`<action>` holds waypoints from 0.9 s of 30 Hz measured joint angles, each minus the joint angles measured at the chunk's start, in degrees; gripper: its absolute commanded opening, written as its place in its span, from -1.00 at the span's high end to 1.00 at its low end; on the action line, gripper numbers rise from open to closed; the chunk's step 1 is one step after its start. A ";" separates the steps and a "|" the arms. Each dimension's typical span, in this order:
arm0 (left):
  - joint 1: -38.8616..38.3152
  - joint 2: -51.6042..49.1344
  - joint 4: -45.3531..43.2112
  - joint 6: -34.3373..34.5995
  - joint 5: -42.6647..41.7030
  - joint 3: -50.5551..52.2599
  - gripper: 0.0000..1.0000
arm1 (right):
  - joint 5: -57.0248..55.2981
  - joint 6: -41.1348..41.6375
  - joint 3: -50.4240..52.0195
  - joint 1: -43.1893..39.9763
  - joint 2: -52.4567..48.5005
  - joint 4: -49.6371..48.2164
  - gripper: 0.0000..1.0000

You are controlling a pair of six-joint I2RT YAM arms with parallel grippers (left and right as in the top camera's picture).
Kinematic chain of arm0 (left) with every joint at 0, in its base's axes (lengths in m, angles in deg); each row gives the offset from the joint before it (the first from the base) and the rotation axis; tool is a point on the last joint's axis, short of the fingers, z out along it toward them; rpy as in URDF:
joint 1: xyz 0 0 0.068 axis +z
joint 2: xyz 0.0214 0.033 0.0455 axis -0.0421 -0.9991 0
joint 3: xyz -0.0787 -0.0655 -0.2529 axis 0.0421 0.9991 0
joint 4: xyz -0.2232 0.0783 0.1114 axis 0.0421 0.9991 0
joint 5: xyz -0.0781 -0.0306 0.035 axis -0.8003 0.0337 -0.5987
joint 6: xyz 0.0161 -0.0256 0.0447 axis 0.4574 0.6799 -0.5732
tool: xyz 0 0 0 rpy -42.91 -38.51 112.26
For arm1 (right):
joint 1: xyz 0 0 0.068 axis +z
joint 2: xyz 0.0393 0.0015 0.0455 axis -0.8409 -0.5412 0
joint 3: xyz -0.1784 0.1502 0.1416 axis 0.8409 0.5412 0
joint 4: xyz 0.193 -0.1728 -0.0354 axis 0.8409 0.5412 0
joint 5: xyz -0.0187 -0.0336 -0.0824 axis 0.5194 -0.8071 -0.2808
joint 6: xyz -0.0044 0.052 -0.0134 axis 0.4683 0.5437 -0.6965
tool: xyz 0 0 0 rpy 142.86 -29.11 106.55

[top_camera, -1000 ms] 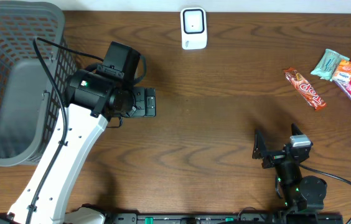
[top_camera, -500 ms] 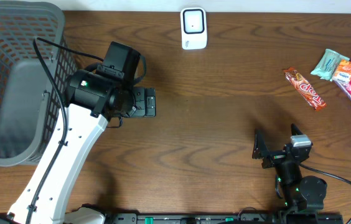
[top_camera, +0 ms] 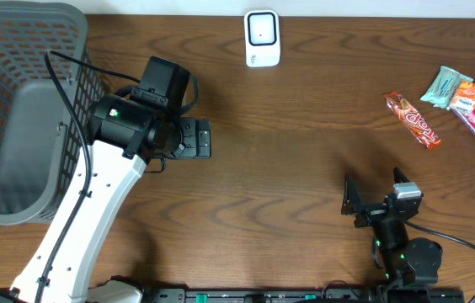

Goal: Scan the item barcode

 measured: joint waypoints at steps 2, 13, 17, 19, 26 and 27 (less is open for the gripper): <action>0.00 0.00 0.00 0.00 0.00 0.00 -0.96 | 0.00 0.00 0.00 0.00 0.00 0.00 -0.99; 0.00 0.00 0.00 0.00 -0.02 0.00 -0.96 | 0.00 0.00 0.00 0.00 0.00 0.00 -0.99; 0.00 0.02 0.00 0.00 -0.02 0.00 -0.96 | 0.00 0.00 0.00 0.00 0.00 0.00 -0.99; 0.00 0.09 0.00 0.00 0.00 0.00 -0.96 | 0.00 0.00 0.00 0.00 0.00 0.00 -0.99; 0.00 3.28 -1.14 -0.13 1.01 1.53 -0.96 | 0.00 0.00 0.00 0.00 0.00 0.00 -0.98; 0.00 4.24 -2.05 -0.24 1.20 2.51 -0.96 | 0.00 0.00 0.00 0.00 0.00 -0.02 -0.99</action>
